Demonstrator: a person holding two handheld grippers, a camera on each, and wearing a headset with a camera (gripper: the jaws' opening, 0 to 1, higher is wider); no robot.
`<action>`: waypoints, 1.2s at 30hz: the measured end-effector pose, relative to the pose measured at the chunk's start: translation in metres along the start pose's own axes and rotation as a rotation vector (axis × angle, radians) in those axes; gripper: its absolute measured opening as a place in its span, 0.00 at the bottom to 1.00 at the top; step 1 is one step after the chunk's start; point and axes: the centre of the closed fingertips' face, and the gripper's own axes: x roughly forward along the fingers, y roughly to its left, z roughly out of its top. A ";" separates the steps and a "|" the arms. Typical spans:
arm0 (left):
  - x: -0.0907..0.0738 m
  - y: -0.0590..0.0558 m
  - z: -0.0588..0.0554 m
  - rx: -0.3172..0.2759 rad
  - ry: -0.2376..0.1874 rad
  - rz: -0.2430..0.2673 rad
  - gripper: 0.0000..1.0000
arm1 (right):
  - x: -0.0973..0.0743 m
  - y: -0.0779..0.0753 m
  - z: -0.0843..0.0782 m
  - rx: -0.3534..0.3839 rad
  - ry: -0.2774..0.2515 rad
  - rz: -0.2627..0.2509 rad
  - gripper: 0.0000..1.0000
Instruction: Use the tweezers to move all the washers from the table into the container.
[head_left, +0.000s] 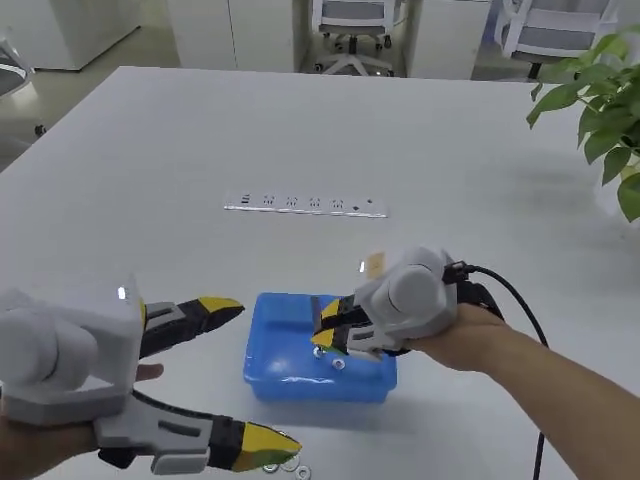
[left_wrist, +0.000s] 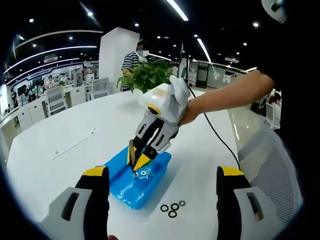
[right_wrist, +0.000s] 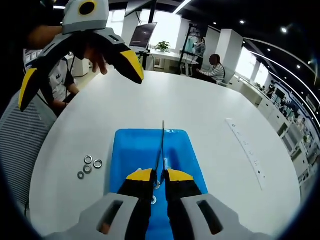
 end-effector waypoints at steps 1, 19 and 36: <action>0.001 0.002 0.001 0.003 0.001 -0.003 0.92 | 0.000 0.000 0.000 0.001 0.001 0.001 0.10; 0.027 0.036 0.010 0.097 0.049 -0.056 0.59 | 0.006 0.004 -0.009 0.003 0.005 0.012 0.10; 0.047 0.044 0.005 0.192 0.089 -0.082 0.26 | 0.005 0.005 -0.009 -0.006 -0.003 0.013 0.10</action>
